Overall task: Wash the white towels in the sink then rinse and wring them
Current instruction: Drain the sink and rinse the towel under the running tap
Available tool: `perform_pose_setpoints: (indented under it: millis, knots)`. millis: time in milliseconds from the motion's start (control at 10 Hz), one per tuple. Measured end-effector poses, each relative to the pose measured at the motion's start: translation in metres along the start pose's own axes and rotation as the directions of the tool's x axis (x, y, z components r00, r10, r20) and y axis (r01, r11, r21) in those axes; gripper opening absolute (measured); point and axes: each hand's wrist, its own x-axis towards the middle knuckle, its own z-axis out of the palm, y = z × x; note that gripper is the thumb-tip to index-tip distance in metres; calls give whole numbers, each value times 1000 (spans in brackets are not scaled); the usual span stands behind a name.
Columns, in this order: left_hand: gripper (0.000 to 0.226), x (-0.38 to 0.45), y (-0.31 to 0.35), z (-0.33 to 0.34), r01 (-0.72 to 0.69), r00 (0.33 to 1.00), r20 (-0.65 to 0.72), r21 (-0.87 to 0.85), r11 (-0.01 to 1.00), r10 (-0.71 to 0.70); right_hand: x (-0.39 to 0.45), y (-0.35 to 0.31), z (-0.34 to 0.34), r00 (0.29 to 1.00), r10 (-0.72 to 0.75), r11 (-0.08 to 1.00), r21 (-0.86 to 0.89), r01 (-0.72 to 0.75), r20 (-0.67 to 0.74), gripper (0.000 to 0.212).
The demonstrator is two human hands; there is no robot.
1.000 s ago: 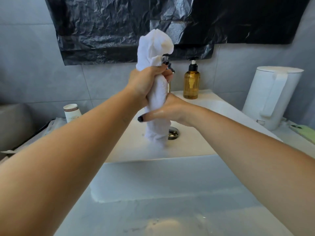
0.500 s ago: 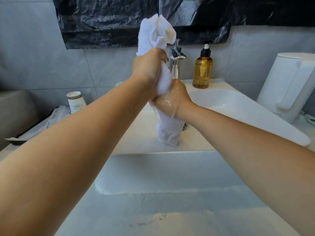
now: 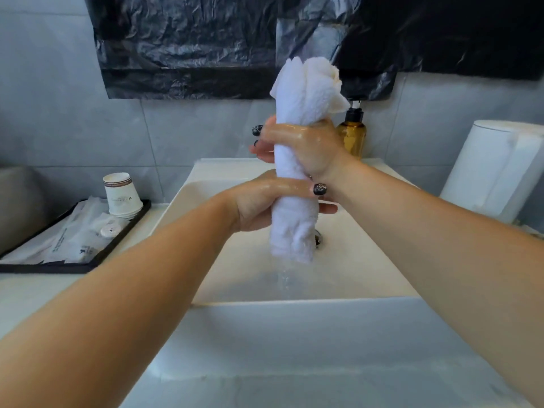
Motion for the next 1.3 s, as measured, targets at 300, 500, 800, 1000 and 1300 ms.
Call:
perform_pose_setpoints:
  millis: [300,500,800,1000,1300]
  knots:
    - [38,7,-23,18,79,874,-485,228,970,43,-4,17,1,988,44,966,-257,-4,149,15]
    - [18,15,-27,18,28,827,-529,378,925,191,2,15,9,998,2,884,-466,29,66,24]
    - [25,11,-12,18,-42,735,-583,470,882,346,-10,11,-1,975,-183,917,-335,217,128,36]
    - [17,22,18,16,-197,539,-749,334,922,386,-15,46,-21,866,495,869,56,-492,-68,61]
    - [33,40,-2,40,-660,363,-927,-181,729,98,-7,44,7,861,452,891,81,-446,-234,36]
